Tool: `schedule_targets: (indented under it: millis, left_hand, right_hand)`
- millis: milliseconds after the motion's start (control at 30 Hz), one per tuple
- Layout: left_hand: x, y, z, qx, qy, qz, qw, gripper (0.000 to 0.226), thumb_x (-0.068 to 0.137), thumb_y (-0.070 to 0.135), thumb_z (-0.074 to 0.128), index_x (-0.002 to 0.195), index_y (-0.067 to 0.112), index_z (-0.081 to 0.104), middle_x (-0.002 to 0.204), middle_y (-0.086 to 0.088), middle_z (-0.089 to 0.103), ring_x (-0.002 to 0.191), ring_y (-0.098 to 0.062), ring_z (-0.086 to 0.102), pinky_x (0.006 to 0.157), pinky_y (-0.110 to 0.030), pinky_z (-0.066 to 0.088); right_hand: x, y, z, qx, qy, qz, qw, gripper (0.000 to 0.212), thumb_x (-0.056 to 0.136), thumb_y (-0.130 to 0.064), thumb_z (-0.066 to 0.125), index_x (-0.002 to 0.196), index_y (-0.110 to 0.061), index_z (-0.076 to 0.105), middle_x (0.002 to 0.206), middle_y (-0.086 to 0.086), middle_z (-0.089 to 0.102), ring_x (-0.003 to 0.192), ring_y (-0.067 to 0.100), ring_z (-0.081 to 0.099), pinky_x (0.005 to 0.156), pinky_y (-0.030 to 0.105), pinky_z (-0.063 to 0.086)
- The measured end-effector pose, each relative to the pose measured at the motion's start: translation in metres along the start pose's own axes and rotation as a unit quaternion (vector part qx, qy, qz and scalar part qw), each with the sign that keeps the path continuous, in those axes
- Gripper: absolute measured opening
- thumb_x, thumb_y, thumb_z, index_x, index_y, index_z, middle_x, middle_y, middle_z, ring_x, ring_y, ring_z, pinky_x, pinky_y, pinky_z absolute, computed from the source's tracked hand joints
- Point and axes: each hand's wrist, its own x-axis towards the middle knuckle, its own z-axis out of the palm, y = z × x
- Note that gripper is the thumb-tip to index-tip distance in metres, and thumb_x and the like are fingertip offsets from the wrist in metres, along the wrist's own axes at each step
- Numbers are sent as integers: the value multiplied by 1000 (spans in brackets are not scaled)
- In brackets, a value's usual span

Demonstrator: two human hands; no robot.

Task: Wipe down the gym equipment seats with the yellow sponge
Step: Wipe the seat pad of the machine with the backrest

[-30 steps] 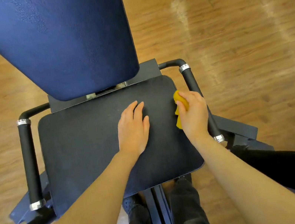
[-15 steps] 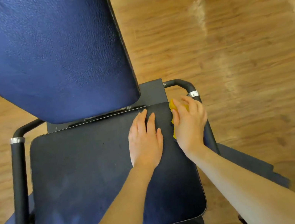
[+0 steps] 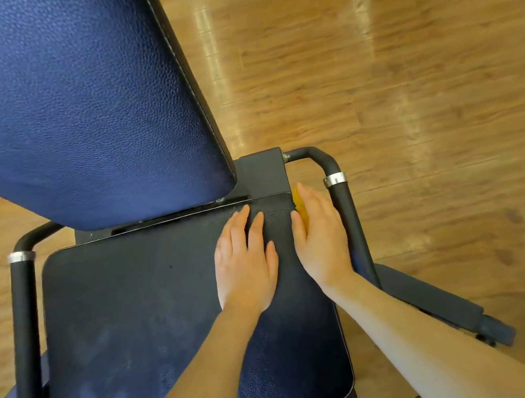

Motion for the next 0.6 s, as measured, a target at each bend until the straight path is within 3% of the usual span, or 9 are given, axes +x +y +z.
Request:
schedule_targets:
  millis: [133, 300, 500, 600]
  left_hand:
    - [0, 0, 1, 12, 7, -1, 1000, 50, 93, 35, 35, 135, 12, 49, 143, -11, 45, 130, -26, 35, 103, -43, 40]
    - [-1, 1, 1, 16, 16, -2, 1000, 51, 93, 35, 35, 135, 11, 49, 143, -11, 45, 129, -26, 34, 103, -43, 41]
    - [0, 1, 0, 14, 12, -1, 1000, 51, 92, 35, 35, 135, 10, 50, 144, -12, 45, 129, -27, 35, 104, -43, 40]
    - [0, 2, -2, 13, 13, 0, 1000, 52, 93, 35, 35, 135, 10, 50, 143, -12, 45, 129, -27, 35, 104, -44, 40]
  right_hand:
    - [-3, 8, -3, 30, -20, -14, 999, 46, 101, -21, 47, 146, -17, 38, 149, 3, 42, 139, 16, 37, 111, 33, 36]
    - [-24, 18, -16, 31, -48, -47, 997, 49, 100, -17, 49, 147, -18, 37, 152, 3, 38, 139, 13, 36, 106, 5, 20]
    - [-46, 24, -31, 23, -103, -61, 992, 50, 99, -20, 44, 148, -16, 35, 154, 4, 34, 141, 14, 32, 111, 10, 18]
    - [-23, 15, -27, 56, -81, -41, 994, 45, 100, -17, 45, 145, -13, 40, 152, 6, 36, 140, 14, 32, 112, 18, 22]
